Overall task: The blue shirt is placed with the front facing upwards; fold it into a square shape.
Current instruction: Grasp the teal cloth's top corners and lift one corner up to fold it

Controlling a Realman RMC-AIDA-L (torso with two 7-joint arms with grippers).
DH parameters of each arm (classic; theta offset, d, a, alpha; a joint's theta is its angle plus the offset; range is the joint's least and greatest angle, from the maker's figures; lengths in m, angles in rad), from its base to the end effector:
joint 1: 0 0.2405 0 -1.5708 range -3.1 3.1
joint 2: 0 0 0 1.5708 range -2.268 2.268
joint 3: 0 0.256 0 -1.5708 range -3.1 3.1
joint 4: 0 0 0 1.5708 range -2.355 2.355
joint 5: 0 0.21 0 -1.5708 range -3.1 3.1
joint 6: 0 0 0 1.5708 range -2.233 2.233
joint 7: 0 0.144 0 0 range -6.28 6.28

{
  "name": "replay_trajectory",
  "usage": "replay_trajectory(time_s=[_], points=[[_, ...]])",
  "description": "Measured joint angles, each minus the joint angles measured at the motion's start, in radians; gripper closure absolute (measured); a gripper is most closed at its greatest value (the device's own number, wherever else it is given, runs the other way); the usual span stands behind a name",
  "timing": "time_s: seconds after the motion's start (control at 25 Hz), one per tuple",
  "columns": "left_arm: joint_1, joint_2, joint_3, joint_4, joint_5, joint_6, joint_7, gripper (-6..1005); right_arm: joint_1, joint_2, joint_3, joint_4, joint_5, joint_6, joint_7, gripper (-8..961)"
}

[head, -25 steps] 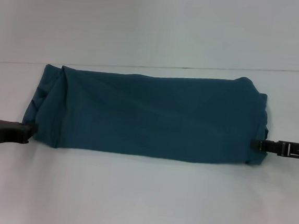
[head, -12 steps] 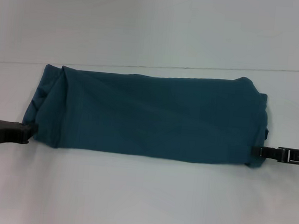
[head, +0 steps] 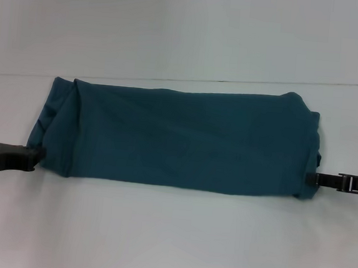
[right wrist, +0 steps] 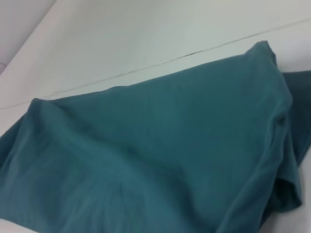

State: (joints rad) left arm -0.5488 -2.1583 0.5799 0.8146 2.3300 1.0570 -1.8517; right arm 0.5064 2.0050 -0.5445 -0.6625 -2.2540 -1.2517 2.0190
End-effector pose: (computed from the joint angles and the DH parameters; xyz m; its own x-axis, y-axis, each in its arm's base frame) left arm -0.3158 0.3754 0.0165 0.6033 0.6440 0.4705 0.7908 -0.4061 -0.4580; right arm 0.3463 0.3484 0.0450 0.3509 -0.7752 -0.5253 -0.9361 -0.2753 -0.2190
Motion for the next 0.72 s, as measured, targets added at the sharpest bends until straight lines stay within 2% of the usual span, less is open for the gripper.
replay_trajectory(time_s=[0.72], points=[[-0.005, 0.000, 0.000, -0.003, 0.000, 0.000, 0.004, 998, 0.021, 0.007, -0.013, -0.007, -0.016, 0.014, 0.057, 486]])
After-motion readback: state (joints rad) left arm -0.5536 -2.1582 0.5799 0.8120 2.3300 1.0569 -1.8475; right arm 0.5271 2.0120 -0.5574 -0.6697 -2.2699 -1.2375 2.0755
